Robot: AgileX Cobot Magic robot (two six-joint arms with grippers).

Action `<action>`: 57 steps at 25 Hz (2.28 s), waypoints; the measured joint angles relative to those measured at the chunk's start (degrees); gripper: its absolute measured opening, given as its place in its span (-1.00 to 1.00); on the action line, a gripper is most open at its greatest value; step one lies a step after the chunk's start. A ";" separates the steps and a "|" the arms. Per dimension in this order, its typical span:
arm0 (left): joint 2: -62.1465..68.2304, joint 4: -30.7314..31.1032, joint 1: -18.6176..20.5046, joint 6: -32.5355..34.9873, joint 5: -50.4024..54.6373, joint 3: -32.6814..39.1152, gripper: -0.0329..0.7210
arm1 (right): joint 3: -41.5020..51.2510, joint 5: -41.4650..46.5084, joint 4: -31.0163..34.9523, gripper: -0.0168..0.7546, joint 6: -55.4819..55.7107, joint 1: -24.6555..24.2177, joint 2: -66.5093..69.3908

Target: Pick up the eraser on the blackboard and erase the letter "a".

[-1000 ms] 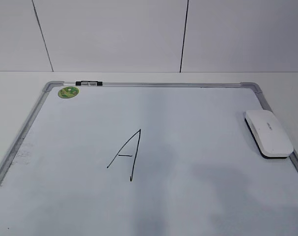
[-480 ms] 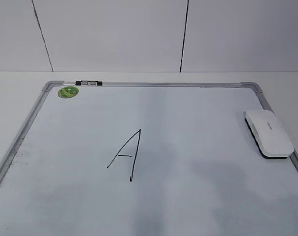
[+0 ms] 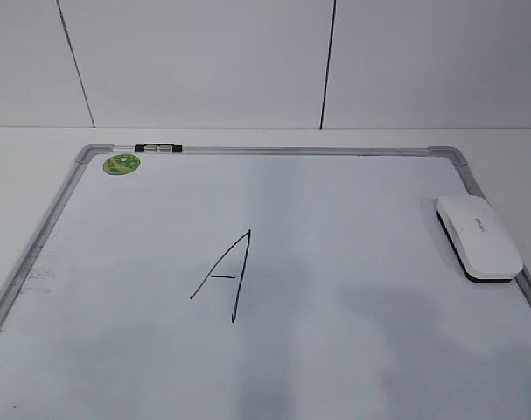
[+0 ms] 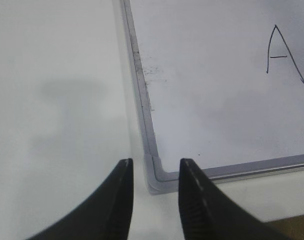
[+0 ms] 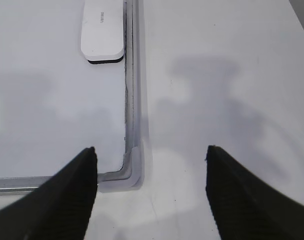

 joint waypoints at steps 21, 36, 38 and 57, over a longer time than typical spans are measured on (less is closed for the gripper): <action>-3.61 0.12 0.00 0.00 -0.11 0.00 -0.29 | 0.00 -0.22 0.00 0.46 -0.03 0.00 -3.41; -6.86 0.12 0.00 0.00 -0.11 0.00 -0.29 | 0.00 -0.22 -0.27 0.44 -0.03 0.00 -7.79; -6.86 0.12 0.00 0.00 -0.11 0.00 -0.29 | 0.00 -0.22 -0.37 0.44 -0.03 0.00 -7.79; -6.86 0.12 6.92 0.00 -0.11 0.00 -0.29 | 0.00 -0.22 -0.68 0.44 -0.03 -9.66 -7.79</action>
